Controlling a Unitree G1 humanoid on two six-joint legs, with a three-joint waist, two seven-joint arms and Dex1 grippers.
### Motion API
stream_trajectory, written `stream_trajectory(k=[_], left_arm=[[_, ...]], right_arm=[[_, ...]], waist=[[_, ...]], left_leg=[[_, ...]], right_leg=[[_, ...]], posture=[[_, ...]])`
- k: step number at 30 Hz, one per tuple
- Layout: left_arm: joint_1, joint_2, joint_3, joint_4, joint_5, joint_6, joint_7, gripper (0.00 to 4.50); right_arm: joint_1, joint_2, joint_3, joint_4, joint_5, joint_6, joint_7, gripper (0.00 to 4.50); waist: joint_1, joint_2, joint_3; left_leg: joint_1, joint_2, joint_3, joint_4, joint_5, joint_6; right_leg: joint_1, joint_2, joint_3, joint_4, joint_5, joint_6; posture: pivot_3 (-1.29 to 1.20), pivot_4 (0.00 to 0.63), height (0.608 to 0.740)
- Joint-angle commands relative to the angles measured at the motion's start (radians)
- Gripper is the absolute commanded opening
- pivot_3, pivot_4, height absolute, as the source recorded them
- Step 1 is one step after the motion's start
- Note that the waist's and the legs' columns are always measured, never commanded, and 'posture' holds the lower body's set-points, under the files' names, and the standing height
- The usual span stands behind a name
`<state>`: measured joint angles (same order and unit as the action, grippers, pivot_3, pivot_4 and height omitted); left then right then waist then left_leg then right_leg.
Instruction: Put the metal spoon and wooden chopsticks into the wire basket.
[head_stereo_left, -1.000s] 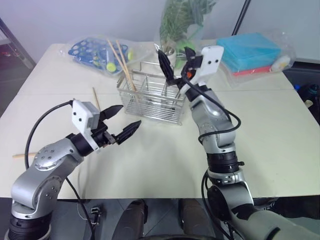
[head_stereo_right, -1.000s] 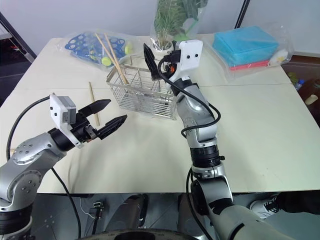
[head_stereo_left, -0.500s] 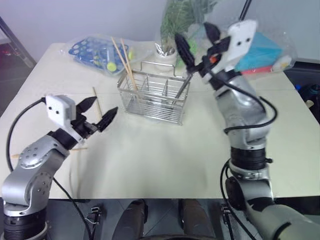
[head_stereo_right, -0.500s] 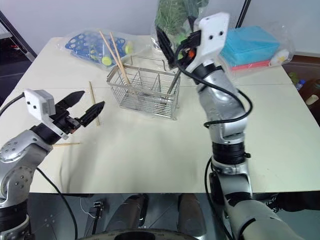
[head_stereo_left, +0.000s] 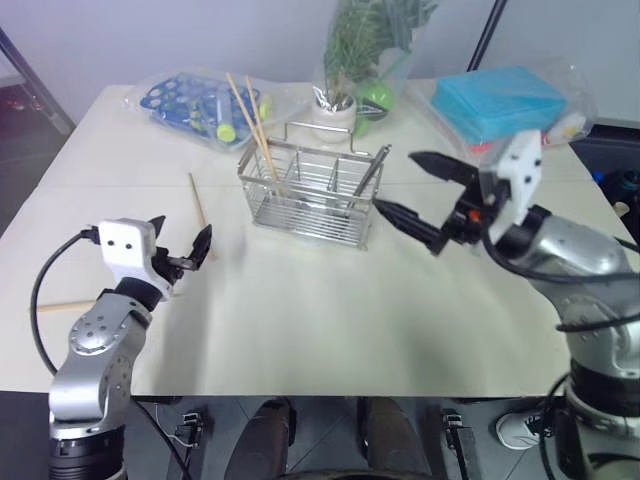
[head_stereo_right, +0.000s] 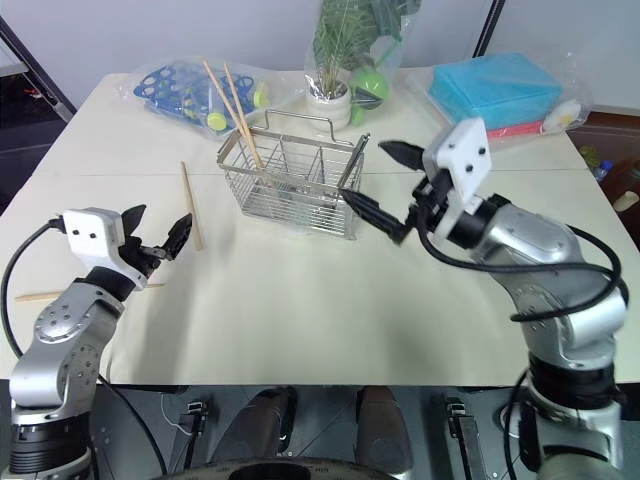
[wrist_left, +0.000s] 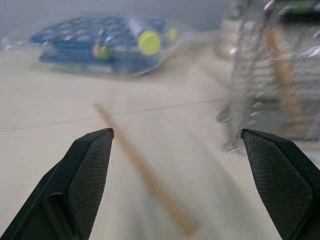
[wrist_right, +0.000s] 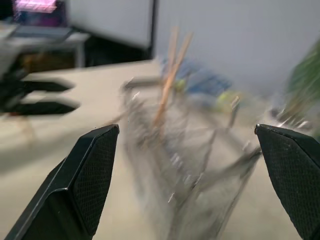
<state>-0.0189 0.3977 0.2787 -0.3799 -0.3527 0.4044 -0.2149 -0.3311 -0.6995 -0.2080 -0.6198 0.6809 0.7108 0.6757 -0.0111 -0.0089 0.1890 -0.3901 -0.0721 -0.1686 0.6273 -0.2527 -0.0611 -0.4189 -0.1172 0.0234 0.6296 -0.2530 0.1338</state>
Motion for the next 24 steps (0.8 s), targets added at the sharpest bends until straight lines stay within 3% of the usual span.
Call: stream_trajectory(k=[1, 7, 14, 18, 24], left_arm=[[-0.025, -0.017, 0.007, 0.003, 0.073, -0.005, 0.082, 4.31], [-0.066, -0.078, 0.01, 0.001, 0.184, 0.062, 0.251, 4.31], [-0.103, -0.149, 0.034, -0.165, 0.264, 0.279, 0.417, 4.31], [-0.107, -0.17, 0.032, -0.241, 0.28, 0.385, 0.435, 4.31], [-0.169, -0.154, 0.047, -0.209, 0.295, 0.466, 0.425, 4.31]], right_arm=[[0.054, -0.061, -0.037, -0.065, 0.051, -0.043, 0.114, 4.46], [0.097, -0.118, -0.013, -0.059, 0.036, -0.115, 0.212, 4.46], [0.068, -0.108, 0.045, -0.008, -0.002, -0.162, 0.229, 4.46], [0.051, -0.087, 0.09, 0.005, -0.018, -0.178, 0.222, 4.46], [0.014, -0.055, 0.133, 0.019, -0.026, -0.183, 0.215, 4.46]], waist=[[0.001, 0.0, 0.0], [0.001, -0.002, 0.0], [0.004, -0.006, 0.001], [0.004, -0.006, 0.001], [0.005, -0.007, 0.001]], left_leg=[[0.0, 0.0, 0.0, 0.001, 0.0, 0.0], [0.0, 0.0, 0.001, 0.002, 0.0, 0.0], [0.0, 0.0, 0.0, 0.003, 0.0, 0.0], [0.0, 0.0, 0.0, 0.003, 0.0, 0.0], [0.0, 0.0, 0.0, 0.003, 0.0, 0.0]], right_leg=[[0.0, 0.0, 0.0, 0.0, 0.0, 0.0], [0.001, 0.0, 0.0, 0.0, 0.002, 0.003], [0.001, 0.0, 0.0, 0.0, 0.002, 0.003], [0.001, 0.0, 0.0, 0.0, 0.002, 0.003], [0.001, 0.0, 0.0, 0.0, 0.002, 0.003]], posture=[[0.0, 0.15, 0.74], [0.0, 0.15, 0.74], [0.0, 0.15, 0.74], [0.0, 0.15, 0.74], [0.0, 0.15, 0.74]])
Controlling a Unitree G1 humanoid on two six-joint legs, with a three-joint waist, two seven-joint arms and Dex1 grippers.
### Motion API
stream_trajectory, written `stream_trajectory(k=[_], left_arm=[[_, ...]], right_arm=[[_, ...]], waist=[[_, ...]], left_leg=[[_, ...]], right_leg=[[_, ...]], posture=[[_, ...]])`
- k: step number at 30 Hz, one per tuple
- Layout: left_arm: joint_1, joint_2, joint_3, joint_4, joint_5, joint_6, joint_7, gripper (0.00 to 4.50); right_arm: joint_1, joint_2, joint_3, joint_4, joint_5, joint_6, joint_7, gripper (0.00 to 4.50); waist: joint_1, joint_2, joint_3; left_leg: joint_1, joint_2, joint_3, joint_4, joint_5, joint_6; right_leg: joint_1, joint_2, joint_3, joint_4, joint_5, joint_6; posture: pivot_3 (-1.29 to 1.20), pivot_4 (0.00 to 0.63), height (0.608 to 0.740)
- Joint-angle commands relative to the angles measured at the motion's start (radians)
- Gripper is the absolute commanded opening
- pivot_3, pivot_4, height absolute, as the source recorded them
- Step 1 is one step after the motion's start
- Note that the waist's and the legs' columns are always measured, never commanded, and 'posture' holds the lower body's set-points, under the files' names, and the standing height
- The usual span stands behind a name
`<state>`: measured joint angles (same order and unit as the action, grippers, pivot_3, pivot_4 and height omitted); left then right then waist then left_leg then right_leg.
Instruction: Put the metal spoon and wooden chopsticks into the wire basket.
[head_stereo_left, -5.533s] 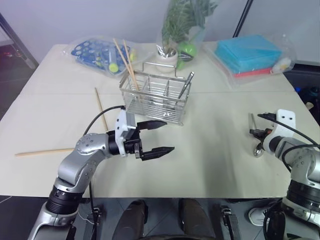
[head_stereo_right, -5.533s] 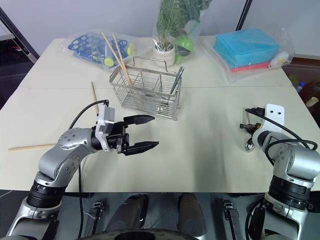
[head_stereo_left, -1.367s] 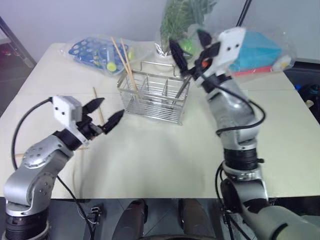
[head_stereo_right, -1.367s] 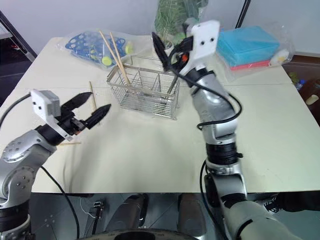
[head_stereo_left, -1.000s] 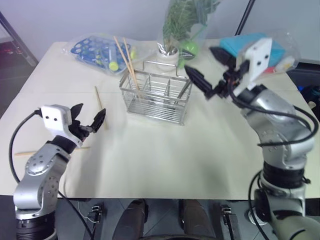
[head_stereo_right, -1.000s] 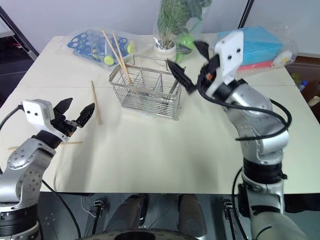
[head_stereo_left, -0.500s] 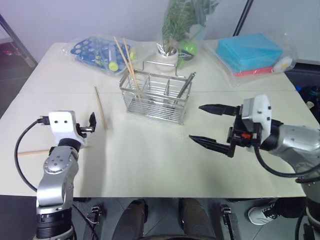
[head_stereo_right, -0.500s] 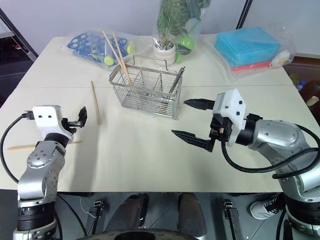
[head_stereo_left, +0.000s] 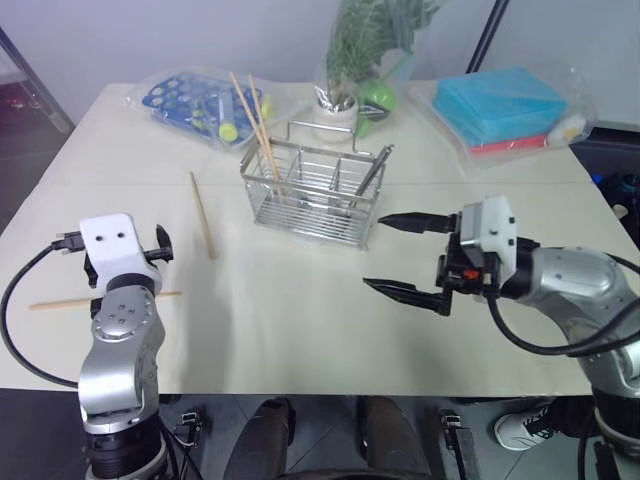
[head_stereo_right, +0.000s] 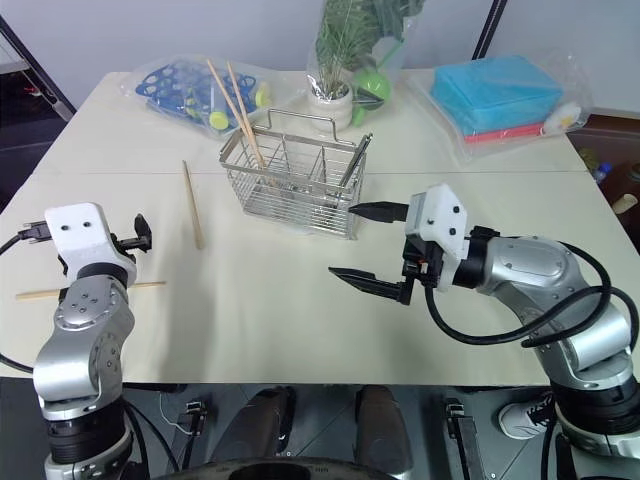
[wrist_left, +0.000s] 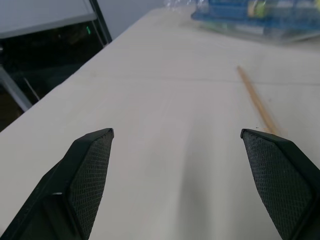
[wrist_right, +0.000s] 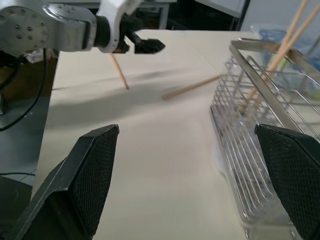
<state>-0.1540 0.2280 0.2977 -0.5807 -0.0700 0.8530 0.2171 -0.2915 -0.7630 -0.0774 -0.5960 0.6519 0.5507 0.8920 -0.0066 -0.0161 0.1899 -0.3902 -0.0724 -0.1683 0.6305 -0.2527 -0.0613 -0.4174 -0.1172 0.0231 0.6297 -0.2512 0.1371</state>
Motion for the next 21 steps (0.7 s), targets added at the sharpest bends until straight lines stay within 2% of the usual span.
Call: stream_trajectory(k=[1, 9, 21], left_arm=[[-0.044, 0.019, 0.032, 0.004, 0.011, 0.016, -0.014, 4.31], [-0.133, 0.052, 0.025, 0.169, 0.015, -0.027, -0.063, 4.31], [-0.279, 0.059, -0.042, 0.415, 0.025, -0.164, -0.123, 4.31]], right_arm=[[-0.033, 0.013, 0.003, -0.003, 0.006, -0.019, -0.004, 4.46], [-0.05, 0.014, -0.02, -0.018, 0.063, 0.033, -0.037, 4.46], [0.046, -0.013, -0.126, -0.04, 0.102, 0.104, -0.132, 4.46]], waist=[[0.001, 0.0, 0.0], [0.0, -0.001, 0.0], [0.017, -0.001, 0.0]], left_leg=[[0.0, 0.0, 0.0, 0.0, 0.0, 0.0], [0.0, 0.0, 0.0, 0.0, 0.0, 0.0], [0.0, 0.0, 0.0, 0.0, 0.0, 0.0]], right_leg=[[0.0, 0.0, 0.0, 0.0, 0.0, 0.0], [0.0, 0.0, 0.0, 0.0, 0.0, 0.0], [0.0, 0.0, 0.0, 0.0, 0.0, 0.0]], posture=[[0.0, 0.15, 0.74], [0.0, 0.15, 0.74], [0.0, 0.15, 0.74]])
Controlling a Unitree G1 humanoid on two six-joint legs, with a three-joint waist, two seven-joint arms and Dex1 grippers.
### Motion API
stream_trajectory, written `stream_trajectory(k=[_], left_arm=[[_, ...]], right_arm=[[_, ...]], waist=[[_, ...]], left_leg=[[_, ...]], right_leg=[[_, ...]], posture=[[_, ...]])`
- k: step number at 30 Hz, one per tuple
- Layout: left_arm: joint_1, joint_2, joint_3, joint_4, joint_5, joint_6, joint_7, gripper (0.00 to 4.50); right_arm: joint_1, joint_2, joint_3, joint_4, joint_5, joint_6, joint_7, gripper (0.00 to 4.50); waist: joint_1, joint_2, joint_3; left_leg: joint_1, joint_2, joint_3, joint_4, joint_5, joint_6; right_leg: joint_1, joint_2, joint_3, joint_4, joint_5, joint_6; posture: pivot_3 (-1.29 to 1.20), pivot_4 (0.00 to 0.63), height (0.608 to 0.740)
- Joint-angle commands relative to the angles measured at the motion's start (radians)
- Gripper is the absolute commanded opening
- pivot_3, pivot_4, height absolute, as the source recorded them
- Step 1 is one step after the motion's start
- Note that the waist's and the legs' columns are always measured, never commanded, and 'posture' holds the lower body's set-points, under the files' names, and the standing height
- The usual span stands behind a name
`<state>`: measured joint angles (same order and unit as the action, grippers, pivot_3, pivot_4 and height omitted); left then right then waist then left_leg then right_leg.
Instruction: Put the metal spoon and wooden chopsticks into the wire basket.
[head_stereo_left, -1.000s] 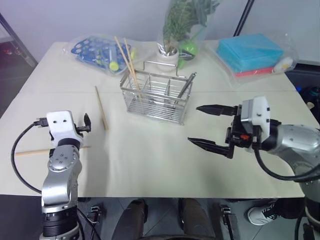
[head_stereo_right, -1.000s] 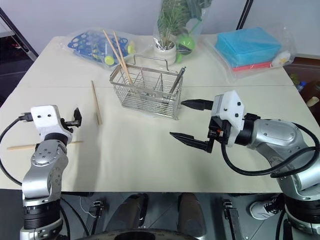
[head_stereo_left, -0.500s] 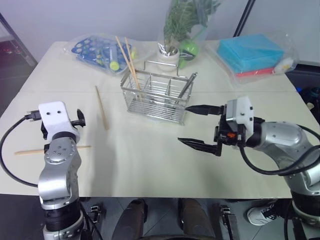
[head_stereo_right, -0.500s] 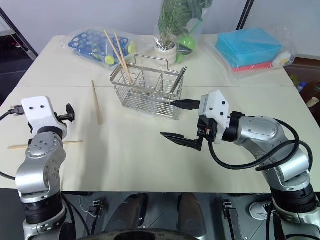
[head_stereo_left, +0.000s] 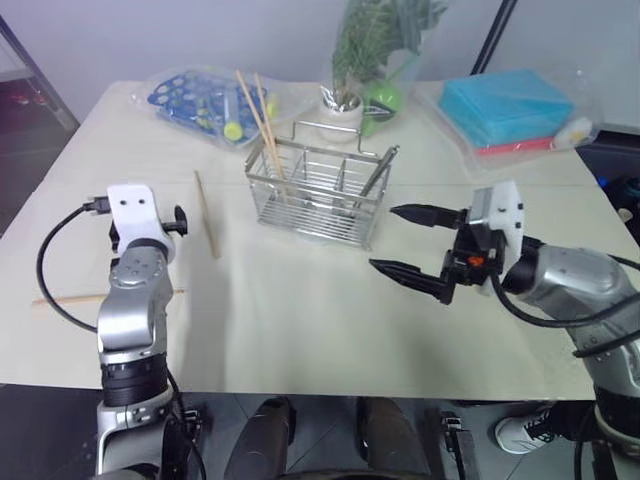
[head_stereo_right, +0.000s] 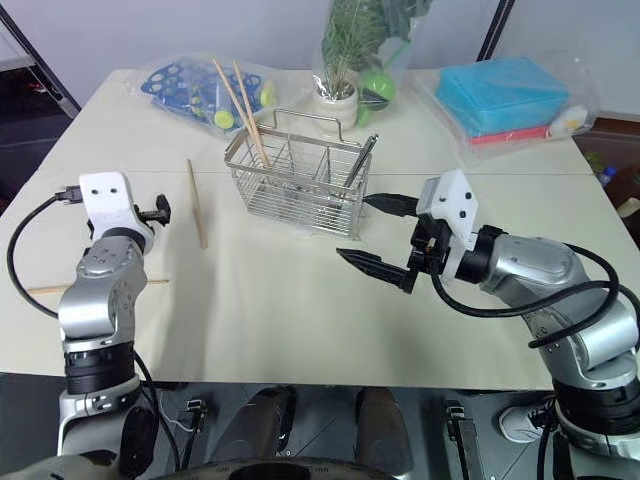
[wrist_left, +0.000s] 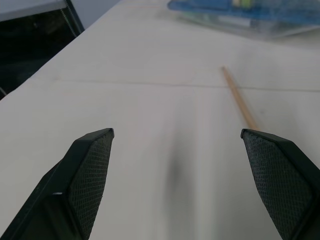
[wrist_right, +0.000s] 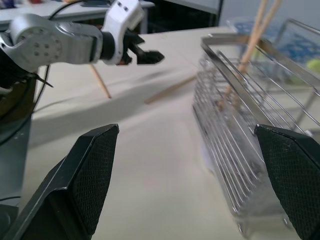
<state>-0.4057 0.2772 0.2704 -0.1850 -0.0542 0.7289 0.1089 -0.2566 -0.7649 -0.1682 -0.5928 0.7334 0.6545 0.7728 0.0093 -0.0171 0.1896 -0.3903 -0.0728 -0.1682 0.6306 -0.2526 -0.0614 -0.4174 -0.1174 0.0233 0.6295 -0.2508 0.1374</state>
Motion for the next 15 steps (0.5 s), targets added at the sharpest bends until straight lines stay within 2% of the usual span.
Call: stream_trajectory(k=[1, 6, 10, 15], left_arm=[[-0.04, 0.008, -0.023, 0.039, 0.009, -0.047, -0.02, 4.31], [-0.095, -0.007, -0.036, 0.119, 0.003, -0.051, -0.024, 4.31], [-0.182, -0.02, -0.043, 0.25, 0.005, -0.079, -0.016, 4.31], [-0.238, -0.046, -0.014, 0.345, -0.006, -0.062, 0.028, 4.31]], right_arm=[[0.018, -0.011, -0.04, -0.049, 0.021, 0.001, -0.017, 4.46], [0.036, -0.008, -0.052, -0.072, 0.029, 0.006, -0.04, 4.46], [0.041, -0.004, -0.051, -0.081, 0.031, 0.002, -0.054, 4.46], [0.044, 0.003, -0.045, -0.088, 0.028, -0.005, -0.07, 4.46]], waist=[[0.002, 0.0, 0.0], [0.002, 0.0, 0.0], [0.003, 0.0, 0.0], [0.0, 0.0, 0.0]], left_leg=[[0.0, 0.0, 0.0, 0.0, 0.0, 0.0], [0.0, 0.0, 0.0, 0.0, 0.0, 0.0], [0.0, 0.0, 0.0, 0.001, 0.0, 0.0], [0.0, 0.0, 0.0, 0.001, 0.0, 0.0]], right_leg=[[0.0, 0.0, 0.0, 0.0, 0.0, 0.0], [0.0, 0.0, 0.0, 0.0, 0.0, 0.001], [0.001, 0.0, 0.0, 0.0, 0.001, 0.001], [0.001, 0.0, 0.0, 0.0, 0.001, 0.002]], posture=[[0.0, 0.15, 0.74], [0.0, 0.15, 0.74], [0.0, 0.15, 0.74], [0.0, 0.15, 0.74]])
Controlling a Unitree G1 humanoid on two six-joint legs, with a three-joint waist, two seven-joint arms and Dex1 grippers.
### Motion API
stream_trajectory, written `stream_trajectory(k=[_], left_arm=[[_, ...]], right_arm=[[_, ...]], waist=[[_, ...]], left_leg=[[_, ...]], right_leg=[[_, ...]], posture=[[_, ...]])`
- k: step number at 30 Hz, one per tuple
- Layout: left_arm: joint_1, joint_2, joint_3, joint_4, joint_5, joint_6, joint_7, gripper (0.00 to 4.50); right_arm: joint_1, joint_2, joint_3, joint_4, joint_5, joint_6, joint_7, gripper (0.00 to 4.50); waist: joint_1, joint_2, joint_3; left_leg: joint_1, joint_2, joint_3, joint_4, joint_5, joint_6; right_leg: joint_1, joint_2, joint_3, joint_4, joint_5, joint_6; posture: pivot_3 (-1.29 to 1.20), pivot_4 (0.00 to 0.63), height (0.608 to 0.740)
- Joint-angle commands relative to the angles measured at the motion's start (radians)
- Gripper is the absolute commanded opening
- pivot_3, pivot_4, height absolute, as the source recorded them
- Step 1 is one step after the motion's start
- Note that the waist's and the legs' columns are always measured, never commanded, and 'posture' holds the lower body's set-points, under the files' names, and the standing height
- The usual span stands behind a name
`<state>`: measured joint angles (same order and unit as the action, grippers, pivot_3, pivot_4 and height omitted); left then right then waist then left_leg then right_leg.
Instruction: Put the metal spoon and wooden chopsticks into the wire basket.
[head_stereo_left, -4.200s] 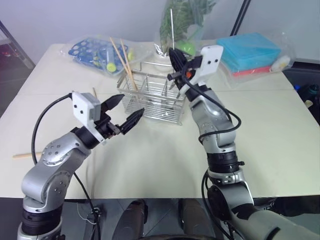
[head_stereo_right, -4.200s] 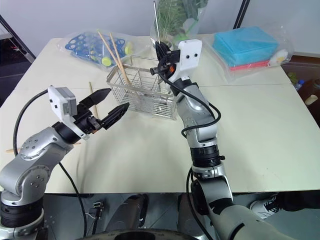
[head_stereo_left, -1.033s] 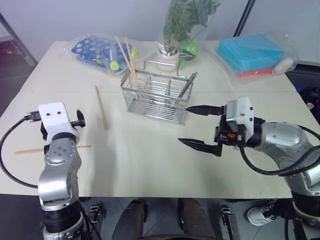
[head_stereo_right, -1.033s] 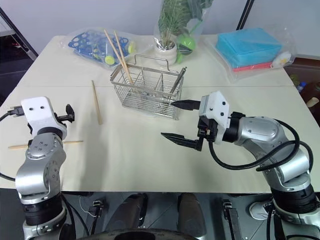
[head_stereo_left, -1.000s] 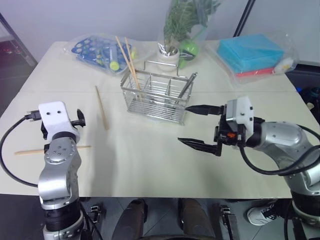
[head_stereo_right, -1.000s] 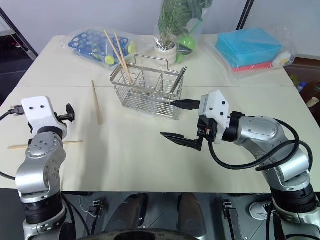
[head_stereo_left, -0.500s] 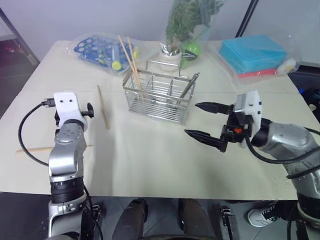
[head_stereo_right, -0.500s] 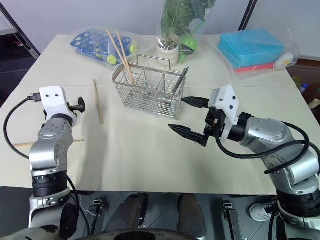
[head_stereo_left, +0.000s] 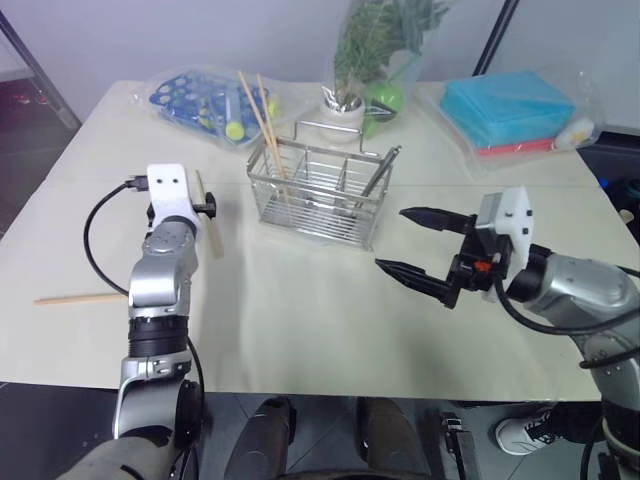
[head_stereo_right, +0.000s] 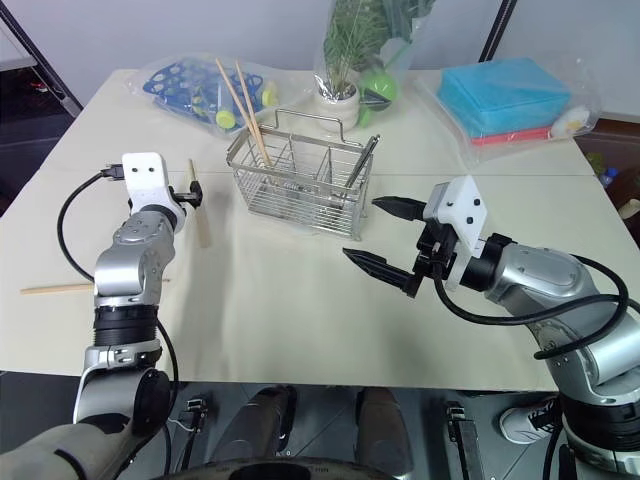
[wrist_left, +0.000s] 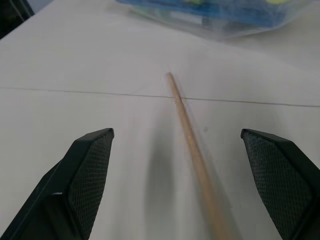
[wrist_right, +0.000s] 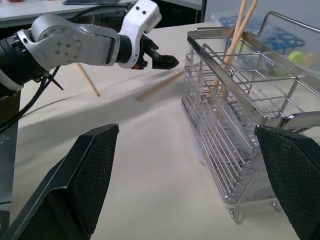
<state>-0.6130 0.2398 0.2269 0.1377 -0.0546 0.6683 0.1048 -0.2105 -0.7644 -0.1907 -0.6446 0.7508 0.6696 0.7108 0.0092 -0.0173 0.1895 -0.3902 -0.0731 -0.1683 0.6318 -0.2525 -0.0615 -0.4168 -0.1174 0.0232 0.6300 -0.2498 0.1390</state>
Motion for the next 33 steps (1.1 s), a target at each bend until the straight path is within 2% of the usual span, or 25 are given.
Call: stream_trajectory(k=[1, 13, 33], left_arm=[[-0.039, -0.017, 0.039, 0.035, -0.011, 0.007, 0.044, 4.31], [-0.105, -0.066, 0.098, 0.178, -0.041, 0.007, 0.131, 4.31], [-0.167, -0.026, 0.054, 0.274, -0.034, 0.074, 0.109, 4.31]], right_arm=[[-0.001, 0.003, -0.023, -0.037, 0.01, -0.021, -0.009, 4.46], [-0.005, 0.025, -0.019, -0.042, 0.012, -0.027, -0.04, 4.46], [-0.029, 0.035, -0.031, -0.021, 0.037, -0.012, -0.065, 4.46]], waist=[[0.001, 0.0, 0.0], [0.002, 0.0, 0.0], [0.001, 0.0, 0.0]], left_leg=[[0.0, 0.0, 0.0, 0.0, 0.0, 0.0], [0.0, 0.0, 0.0, 0.001, 0.0, 0.0], [0.0, 0.0, 0.0, 0.001, 0.0, 0.0]], right_leg=[[0.0, 0.0, 0.0, 0.0, 0.0, 0.0], [0.0, 0.0, 0.0, 0.0, 0.001, 0.001], [0.0, 0.0, 0.0, 0.001, 0.002, 0.0]], posture=[[0.0, 0.15, 0.74], [0.0, 0.15, 0.74], [0.0, 0.15, 0.74]])
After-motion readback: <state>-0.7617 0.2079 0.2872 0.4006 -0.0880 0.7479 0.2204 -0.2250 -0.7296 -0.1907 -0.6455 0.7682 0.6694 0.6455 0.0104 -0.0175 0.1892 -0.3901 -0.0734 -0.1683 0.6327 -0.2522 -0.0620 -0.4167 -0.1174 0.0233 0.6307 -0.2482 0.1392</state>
